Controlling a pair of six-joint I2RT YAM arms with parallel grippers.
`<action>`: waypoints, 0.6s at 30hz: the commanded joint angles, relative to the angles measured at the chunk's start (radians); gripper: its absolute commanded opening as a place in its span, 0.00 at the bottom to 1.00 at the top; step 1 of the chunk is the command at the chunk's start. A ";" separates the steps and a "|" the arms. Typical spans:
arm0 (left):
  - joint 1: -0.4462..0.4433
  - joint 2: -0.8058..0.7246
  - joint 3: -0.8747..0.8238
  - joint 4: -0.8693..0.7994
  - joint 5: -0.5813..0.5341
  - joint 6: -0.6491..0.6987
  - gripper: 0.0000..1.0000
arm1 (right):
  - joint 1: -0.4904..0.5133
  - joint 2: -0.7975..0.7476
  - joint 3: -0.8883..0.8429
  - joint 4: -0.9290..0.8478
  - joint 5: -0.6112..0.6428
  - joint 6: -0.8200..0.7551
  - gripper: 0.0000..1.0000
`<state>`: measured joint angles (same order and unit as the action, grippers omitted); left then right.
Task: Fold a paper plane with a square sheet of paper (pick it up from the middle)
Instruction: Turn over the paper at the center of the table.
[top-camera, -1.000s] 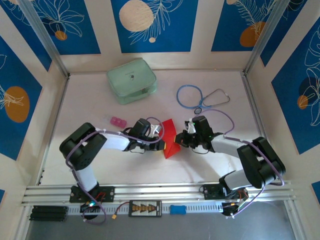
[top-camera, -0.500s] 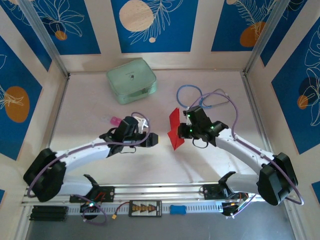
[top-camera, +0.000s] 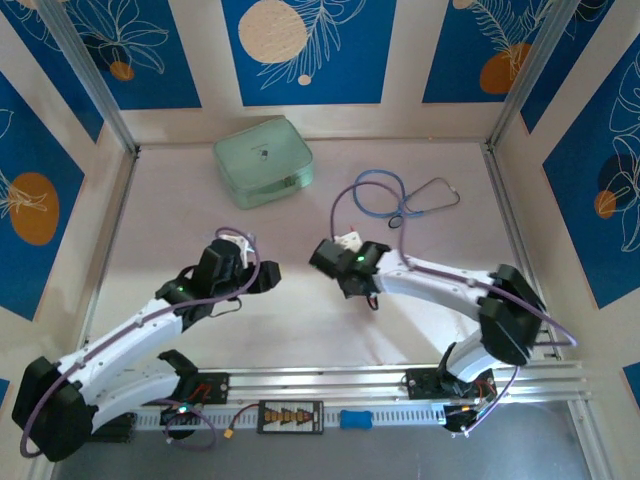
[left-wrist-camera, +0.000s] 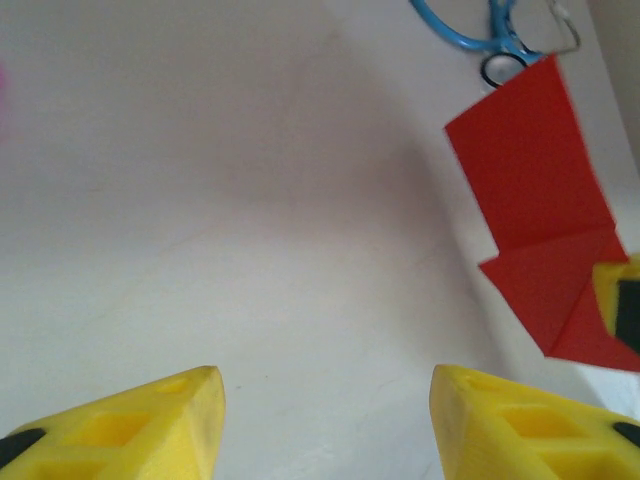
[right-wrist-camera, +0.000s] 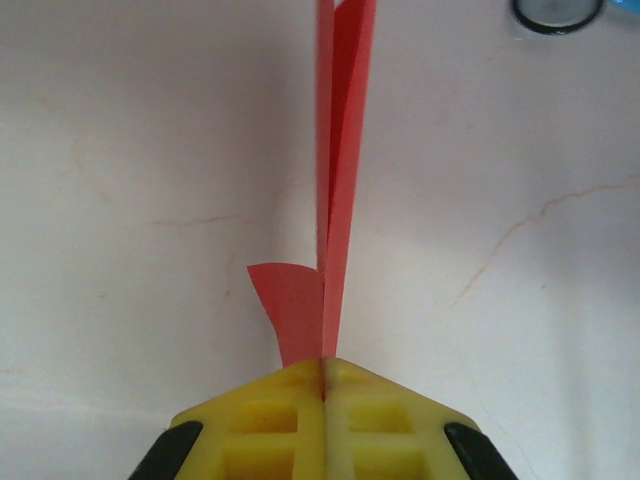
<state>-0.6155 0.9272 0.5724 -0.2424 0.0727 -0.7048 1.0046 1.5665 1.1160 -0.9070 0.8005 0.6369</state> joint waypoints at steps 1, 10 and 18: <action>0.036 -0.078 -0.017 -0.106 -0.049 -0.013 0.57 | 0.060 0.126 0.091 -0.093 0.064 0.092 0.04; 0.073 -0.171 0.005 -0.212 -0.086 0.015 0.58 | 0.143 0.323 0.246 0.013 -0.124 0.049 0.09; 0.074 -0.154 -0.002 -0.185 -0.044 0.014 0.58 | 0.115 0.239 0.159 0.192 -0.316 0.030 0.17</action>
<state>-0.5518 0.7696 0.5629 -0.4126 0.0105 -0.7048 1.1355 1.8809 1.3273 -0.7990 0.5930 0.6628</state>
